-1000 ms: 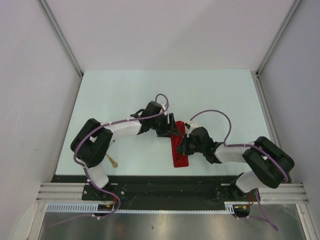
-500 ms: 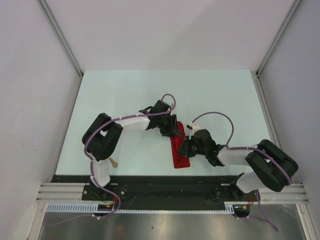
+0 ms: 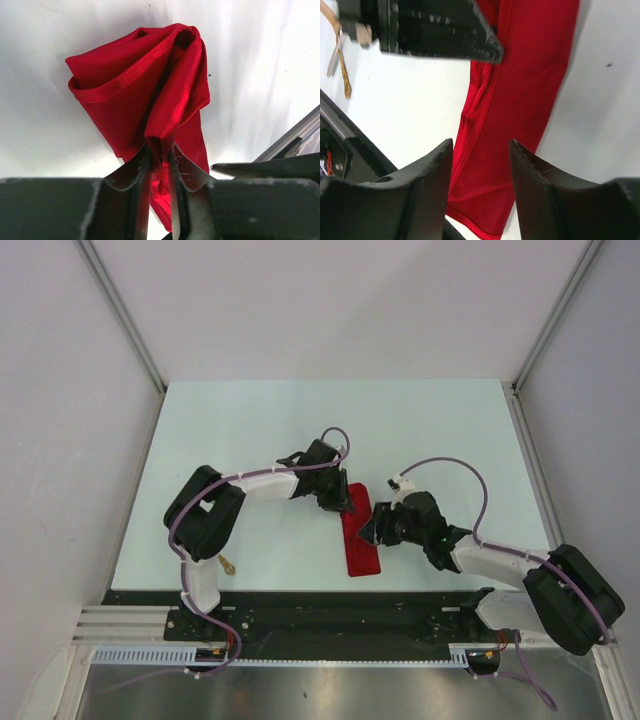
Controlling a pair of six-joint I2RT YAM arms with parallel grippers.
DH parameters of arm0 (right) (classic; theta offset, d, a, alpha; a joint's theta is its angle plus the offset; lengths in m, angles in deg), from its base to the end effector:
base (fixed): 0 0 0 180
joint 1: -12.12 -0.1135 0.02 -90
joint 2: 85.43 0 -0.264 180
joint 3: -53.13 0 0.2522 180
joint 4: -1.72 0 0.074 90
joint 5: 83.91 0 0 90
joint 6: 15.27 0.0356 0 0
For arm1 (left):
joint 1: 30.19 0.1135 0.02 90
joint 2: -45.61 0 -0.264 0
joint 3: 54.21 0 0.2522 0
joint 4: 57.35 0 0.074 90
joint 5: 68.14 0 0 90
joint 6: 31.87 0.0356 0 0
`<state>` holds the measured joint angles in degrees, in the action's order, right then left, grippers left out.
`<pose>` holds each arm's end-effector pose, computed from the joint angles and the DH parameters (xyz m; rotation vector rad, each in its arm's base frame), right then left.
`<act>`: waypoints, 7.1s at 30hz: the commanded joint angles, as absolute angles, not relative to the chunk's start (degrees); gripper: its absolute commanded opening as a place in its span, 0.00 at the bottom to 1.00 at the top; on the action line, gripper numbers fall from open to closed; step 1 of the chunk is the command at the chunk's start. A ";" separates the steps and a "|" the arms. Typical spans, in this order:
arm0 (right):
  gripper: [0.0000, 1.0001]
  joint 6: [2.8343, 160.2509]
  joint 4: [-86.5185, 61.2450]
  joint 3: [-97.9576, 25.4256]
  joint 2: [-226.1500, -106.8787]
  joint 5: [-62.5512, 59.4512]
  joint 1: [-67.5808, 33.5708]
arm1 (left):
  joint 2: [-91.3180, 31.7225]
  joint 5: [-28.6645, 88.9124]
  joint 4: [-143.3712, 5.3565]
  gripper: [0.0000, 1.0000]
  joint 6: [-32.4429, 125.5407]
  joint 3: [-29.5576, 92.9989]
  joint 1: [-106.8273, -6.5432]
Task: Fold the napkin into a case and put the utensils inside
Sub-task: Fold the 2/3-rectangle-folded napkin at the center of the board, then stuff the top corner of the smaller-rectangle-folded napkin into the folded napkin.
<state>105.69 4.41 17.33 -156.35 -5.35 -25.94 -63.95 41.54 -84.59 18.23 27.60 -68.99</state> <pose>0.1782 0.1485 0.1595 -0.2645 2.2519 0.8916 0.2990 -0.2558 0.1568 0.1234 2.7380 -0.9143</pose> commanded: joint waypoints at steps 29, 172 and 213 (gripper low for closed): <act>0.48 101.54 9.13 -2.29 -177.54 -5.33 -18.90 | -57.23 48.22 -74.37 0.42 14.89 20.64 -64.29; 0.42 94.06 14.50 2.28 -176.05 -9.82 -17.67 | -63.55 41.89 -84.65 0.00 11.64 36.02 -68.07; 0.00 94.33 9.34 3.95 -169.81 -9.46 -17.85 | -56.97 38.84 -84.02 0.40 15.47 31.97 -66.13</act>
<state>95.81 13.35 5.54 -173.86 -6.84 -19.63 -63.10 45.41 -78.77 6.25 28.78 -66.30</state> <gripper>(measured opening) 0.022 0.328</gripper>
